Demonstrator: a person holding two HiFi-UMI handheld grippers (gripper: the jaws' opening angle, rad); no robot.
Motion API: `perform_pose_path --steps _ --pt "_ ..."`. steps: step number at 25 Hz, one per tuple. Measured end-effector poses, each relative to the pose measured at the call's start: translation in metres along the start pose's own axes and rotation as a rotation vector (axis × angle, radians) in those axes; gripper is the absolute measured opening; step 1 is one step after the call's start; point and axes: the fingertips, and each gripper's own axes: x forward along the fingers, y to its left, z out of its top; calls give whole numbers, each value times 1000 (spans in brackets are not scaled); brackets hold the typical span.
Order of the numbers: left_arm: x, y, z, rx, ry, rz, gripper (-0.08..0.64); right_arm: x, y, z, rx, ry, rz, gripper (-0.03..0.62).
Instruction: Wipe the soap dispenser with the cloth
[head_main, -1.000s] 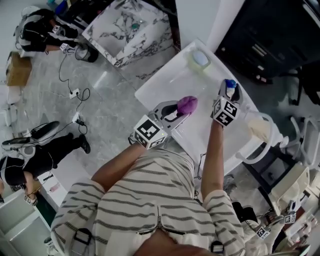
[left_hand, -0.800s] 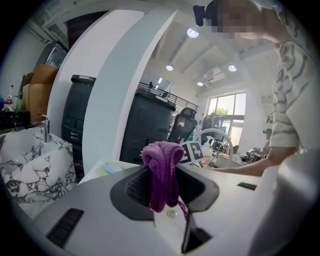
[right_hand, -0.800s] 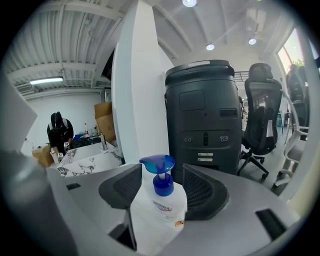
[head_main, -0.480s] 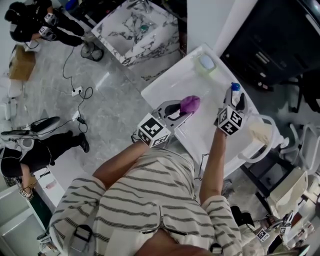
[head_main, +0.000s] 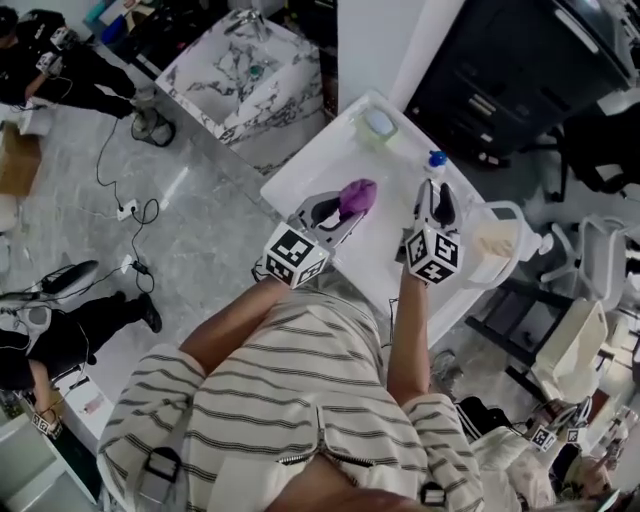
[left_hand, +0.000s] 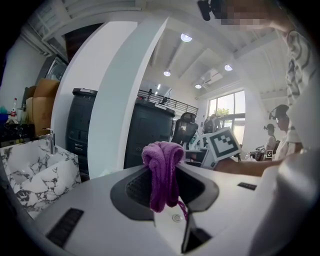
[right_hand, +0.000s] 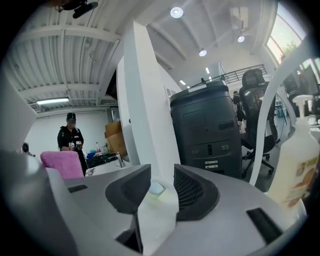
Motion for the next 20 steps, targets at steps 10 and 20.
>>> perform_pose_path --steps 10,20 --pt "-15 -9 15 54 -45 -10 117 -59 54 34 -11 -70 40 -8" --pt "-24 -21 23 101 -84 -43 117 -100 72 41 -45 -112 -3 -8"
